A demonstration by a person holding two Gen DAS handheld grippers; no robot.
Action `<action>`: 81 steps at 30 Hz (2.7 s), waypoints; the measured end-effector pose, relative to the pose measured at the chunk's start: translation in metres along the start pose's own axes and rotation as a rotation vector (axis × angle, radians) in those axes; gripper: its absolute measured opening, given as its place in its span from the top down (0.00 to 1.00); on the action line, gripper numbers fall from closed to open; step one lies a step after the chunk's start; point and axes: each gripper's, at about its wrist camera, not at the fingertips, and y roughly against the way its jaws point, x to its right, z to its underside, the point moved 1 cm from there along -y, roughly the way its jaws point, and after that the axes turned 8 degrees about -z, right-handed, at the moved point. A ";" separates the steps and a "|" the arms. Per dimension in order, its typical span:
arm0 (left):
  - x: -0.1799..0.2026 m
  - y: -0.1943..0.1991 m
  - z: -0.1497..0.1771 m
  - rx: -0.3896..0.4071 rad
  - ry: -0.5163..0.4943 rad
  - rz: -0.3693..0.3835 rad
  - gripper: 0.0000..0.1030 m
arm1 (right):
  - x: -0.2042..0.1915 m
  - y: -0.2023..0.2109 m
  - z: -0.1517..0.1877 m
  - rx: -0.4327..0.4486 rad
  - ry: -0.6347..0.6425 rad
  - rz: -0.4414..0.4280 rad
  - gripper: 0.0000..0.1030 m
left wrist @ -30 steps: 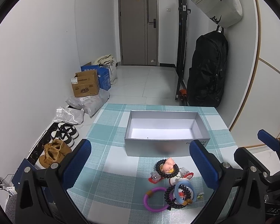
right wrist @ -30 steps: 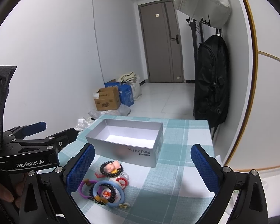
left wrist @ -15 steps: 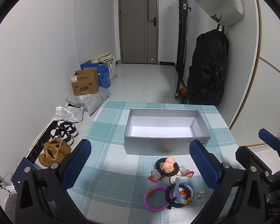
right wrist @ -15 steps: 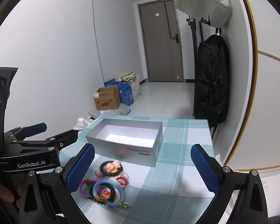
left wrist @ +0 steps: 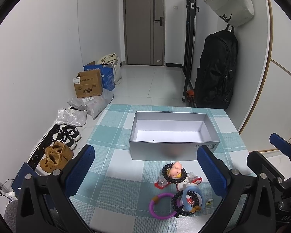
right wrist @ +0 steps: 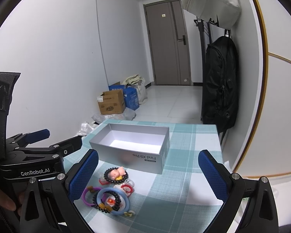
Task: Organize jewelry
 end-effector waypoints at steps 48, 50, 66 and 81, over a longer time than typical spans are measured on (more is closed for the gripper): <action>0.001 -0.042 0.064 -0.369 -0.362 0.235 0.01 | 0.014 -0.040 0.003 -0.155 -0.076 -0.053 0.00; 0.001 -0.043 0.066 -0.354 -0.393 0.225 0.01 | 0.014 -0.040 0.003 -0.155 -0.076 -0.055 0.00; 0.009 -0.049 0.063 -0.387 -0.478 0.400 0.51 | 0.022 -0.034 0.000 -0.132 -0.111 -0.057 0.00; -0.015 -0.049 0.056 -0.441 -0.411 0.346 0.52 | 0.023 -0.041 0.011 -0.206 -0.147 -0.061 0.00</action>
